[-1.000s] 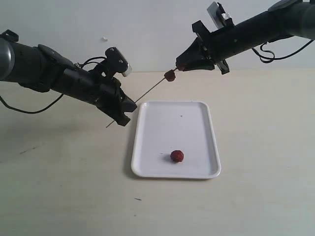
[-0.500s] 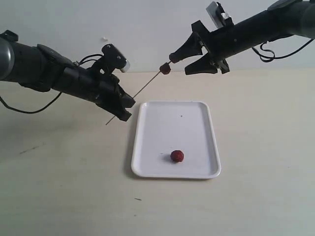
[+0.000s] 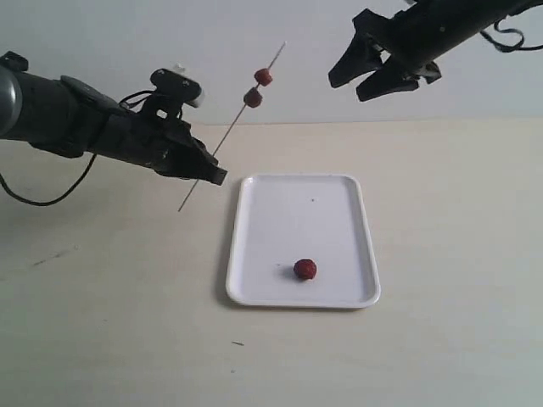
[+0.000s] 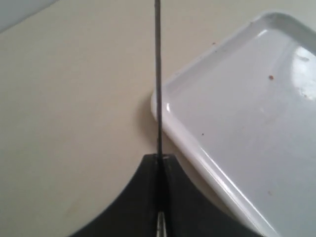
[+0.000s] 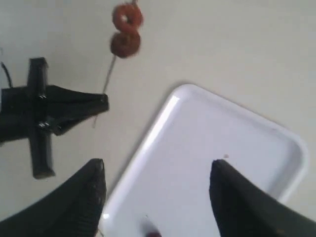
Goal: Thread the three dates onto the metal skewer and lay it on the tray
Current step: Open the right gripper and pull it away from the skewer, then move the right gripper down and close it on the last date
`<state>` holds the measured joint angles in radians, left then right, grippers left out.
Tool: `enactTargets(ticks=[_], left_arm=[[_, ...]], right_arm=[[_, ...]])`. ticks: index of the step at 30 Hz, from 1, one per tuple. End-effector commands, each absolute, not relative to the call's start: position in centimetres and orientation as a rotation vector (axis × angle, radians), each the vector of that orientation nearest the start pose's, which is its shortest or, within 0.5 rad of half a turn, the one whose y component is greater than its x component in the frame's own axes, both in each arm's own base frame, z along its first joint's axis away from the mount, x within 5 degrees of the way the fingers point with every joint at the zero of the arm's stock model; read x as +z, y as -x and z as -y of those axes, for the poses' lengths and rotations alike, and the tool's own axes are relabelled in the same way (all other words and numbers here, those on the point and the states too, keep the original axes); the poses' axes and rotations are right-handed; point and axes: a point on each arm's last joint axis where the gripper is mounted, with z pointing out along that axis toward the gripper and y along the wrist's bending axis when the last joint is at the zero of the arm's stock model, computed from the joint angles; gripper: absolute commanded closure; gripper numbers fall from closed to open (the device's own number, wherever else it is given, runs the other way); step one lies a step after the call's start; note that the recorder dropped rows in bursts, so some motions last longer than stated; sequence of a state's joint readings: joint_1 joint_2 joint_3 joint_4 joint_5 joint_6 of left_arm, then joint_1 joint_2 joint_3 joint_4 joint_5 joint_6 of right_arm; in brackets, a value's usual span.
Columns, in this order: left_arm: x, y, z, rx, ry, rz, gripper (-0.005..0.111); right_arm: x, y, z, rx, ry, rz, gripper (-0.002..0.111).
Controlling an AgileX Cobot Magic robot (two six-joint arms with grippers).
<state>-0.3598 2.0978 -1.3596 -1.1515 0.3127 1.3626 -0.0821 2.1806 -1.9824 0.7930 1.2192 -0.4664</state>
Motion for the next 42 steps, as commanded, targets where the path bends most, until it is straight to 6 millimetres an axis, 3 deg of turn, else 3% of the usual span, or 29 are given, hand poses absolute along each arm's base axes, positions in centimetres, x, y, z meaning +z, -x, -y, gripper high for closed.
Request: enactTargets(ticks=[1, 4, 9, 17, 22, 28, 35, 42], left_arm=[[16.7, -41.9, 16.5, -0.455, -0.62, -2.239, 0.107], [17.5, -41.9, 15.4, -0.519, -0.6, -2.25, 0.107], [18.6, -41.9, 13.6, -0.592, -0.531, -2.282, 0.107], [18.7, -41.9, 11.0, -0.693, -0.463, -2.346, 0.107], [18.7, -41.8, 9.9, -0.749, -0.462, -2.365, 0.107], [18.7, -41.7, 9.8, -0.768, -0.458, -2.366, 0.107], [18.7, -41.6, 9.9, -0.791, -0.464, -2.368, 0.107], [18.8, -41.6, 10.0, -0.802, -0.455, -2.365, 0.107]], right_arm=[[28.6, -45.6, -2.7, 0.588, 0.314, -2.658, 0.048], [29.1, -44.5, -4.1, 0.379, 0.383, -2.719, 0.048], [28.3, -42.4, -7.9, 0.401, 0.392, -2.798, 0.048], [23.9, -39.3, -12.9, 0.437, 0.334, -3.01, 0.048], [21.5, -37.2, -14.9, 0.269, 0.284, -3.129, 0.048], [18.9, -35.9, -17.7, 0.194, 0.247, -3.055, 0.048], [16.4, -35.8, -17.2, 0.164, -0.062, -2.972, 0.048], [15.3, -35.4, -16.7, 0.127, -0.11, -2.972, 0.048]])
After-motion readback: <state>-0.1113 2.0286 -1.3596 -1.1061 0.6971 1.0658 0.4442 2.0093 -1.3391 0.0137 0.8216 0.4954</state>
